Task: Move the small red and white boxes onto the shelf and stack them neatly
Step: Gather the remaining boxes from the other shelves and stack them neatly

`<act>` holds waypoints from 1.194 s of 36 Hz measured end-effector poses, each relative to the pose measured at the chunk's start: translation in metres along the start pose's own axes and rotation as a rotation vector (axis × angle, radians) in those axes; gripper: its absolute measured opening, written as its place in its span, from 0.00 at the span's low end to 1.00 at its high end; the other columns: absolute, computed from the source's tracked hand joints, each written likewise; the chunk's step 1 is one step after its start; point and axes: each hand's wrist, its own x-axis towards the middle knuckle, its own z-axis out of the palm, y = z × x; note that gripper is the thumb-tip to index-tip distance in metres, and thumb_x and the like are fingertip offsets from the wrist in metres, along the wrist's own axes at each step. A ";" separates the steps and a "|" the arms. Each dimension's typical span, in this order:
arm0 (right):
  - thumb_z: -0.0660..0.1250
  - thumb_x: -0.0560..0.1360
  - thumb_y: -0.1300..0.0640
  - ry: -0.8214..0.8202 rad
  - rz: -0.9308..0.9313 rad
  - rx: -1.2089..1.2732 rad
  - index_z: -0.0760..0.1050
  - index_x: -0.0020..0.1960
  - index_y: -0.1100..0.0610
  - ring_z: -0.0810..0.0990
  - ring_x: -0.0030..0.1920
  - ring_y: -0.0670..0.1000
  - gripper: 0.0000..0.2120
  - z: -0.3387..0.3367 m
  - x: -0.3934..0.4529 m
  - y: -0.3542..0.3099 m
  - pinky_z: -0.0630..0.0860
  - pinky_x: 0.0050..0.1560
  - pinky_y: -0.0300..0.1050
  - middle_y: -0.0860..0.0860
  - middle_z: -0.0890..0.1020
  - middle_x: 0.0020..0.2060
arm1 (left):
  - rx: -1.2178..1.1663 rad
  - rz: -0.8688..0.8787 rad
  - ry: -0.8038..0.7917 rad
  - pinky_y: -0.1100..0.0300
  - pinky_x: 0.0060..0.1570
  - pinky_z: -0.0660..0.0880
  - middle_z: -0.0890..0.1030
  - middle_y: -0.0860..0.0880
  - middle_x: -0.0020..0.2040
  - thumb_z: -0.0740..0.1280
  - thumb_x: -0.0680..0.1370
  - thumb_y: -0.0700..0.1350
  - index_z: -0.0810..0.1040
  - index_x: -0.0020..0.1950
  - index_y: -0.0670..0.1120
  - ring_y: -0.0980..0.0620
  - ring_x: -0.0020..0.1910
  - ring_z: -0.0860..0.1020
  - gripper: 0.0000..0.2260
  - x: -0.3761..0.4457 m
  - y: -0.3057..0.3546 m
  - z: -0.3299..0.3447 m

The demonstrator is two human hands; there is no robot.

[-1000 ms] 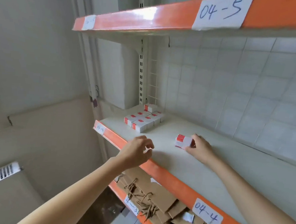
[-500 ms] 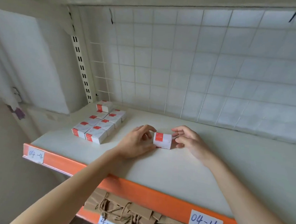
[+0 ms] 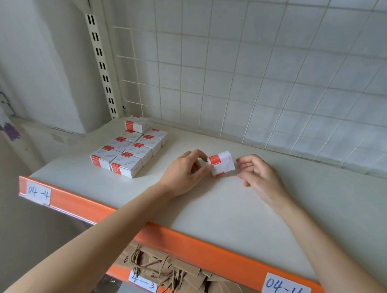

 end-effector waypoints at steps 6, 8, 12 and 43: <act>0.64 0.72 0.69 0.027 -0.066 -0.164 0.74 0.51 0.51 0.76 0.41 0.46 0.15 0.001 -0.002 0.008 0.71 0.43 0.31 0.49 0.77 0.44 | -0.014 -0.029 0.081 0.63 0.44 0.70 0.76 0.50 0.42 0.64 0.78 0.43 0.73 0.61 0.44 0.56 0.37 0.73 0.12 -0.003 -0.003 0.001; 0.64 0.72 0.69 0.024 -0.081 -0.191 0.73 0.51 0.51 0.75 0.39 0.43 0.15 0.002 -0.002 0.009 0.70 0.41 0.28 0.48 0.77 0.44 | -0.009 0.006 0.072 0.67 0.43 0.67 0.77 0.50 0.41 0.65 0.78 0.41 0.73 0.62 0.44 0.62 0.37 0.72 0.13 -0.004 -0.002 0.002; 0.64 0.71 0.70 0.013 -0.096 -0.210 0.73 0.52 0.52 0.74 0.37 0.39 0.15 0.001 -0.002 0.009 0.70 0.41 0.27 0.48 0.76 0.44 | 0.013 0.017 0.075 0.76 0.41 0.66 0.75 0.49 0.43 0.65 0.77 0.41 0.75 0.61 0.46 0.57 0.37 0.74 0.13 -0.005 -0.003 0.002; 0.71 0.71 0.48 -0.209 -0.165 -0.593 0.71 0.60 0.52 0.74 0.50 0.46 0.20 0.014 0.007 -0.008 0.71 0.53 0.41 0.44 0.71 0.53 | 0.145 -0.037 -0.276 0.66 0.51 0.68 0.69 0.50 0.50 0.70 0.75 0.47 0.77 0.62 0.47 0.55 0.43 0.71 0.16 -0.007 0.003 -0.027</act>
